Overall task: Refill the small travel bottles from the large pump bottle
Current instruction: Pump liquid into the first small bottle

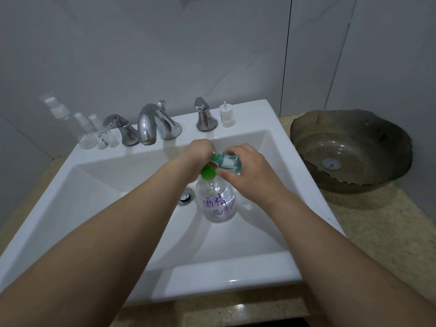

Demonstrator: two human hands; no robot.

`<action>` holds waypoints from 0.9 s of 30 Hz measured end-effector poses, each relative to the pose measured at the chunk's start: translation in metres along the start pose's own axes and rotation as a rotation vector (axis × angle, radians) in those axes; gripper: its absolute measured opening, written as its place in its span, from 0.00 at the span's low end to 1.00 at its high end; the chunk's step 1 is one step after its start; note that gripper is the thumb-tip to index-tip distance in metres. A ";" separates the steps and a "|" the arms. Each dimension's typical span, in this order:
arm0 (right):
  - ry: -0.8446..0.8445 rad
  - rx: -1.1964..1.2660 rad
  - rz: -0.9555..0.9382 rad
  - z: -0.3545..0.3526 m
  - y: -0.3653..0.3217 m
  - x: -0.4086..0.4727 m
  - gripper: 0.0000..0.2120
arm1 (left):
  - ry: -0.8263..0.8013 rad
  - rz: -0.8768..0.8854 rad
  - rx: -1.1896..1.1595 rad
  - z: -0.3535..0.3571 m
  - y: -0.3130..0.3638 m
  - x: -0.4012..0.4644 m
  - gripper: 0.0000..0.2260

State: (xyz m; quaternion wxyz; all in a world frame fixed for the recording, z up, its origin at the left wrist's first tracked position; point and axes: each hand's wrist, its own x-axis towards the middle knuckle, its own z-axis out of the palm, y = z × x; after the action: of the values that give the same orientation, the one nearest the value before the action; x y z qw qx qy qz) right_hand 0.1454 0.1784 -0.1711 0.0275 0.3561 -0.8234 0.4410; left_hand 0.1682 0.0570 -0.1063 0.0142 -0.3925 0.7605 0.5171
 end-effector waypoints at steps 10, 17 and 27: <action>-0.019 -0.017 0.027 -0.001 0.001 -0.001 0.18 | -0.038 -0.060 -0.015 0.001 0.001 -0.009 0.11; 0.032 0.009 -0.011 0.000 -0.002 0.000 0.18 | -0.084 -0.094 -0.089 -0.010 0.003 -0.001 0.22; 0.024 0.030 -0.022 0.000 -0.001 0.000 0.20 | -0.171 -0.173 -0.059 -0.019 0.010 0.005 0.22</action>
State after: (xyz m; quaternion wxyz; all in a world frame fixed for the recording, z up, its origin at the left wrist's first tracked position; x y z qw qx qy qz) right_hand 0.1458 0.1775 -0.1706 0.0370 0.3602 -0.8124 0.4570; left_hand 0.1655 0.0402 -0.0918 0.1120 -0.4112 0.7045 0.5675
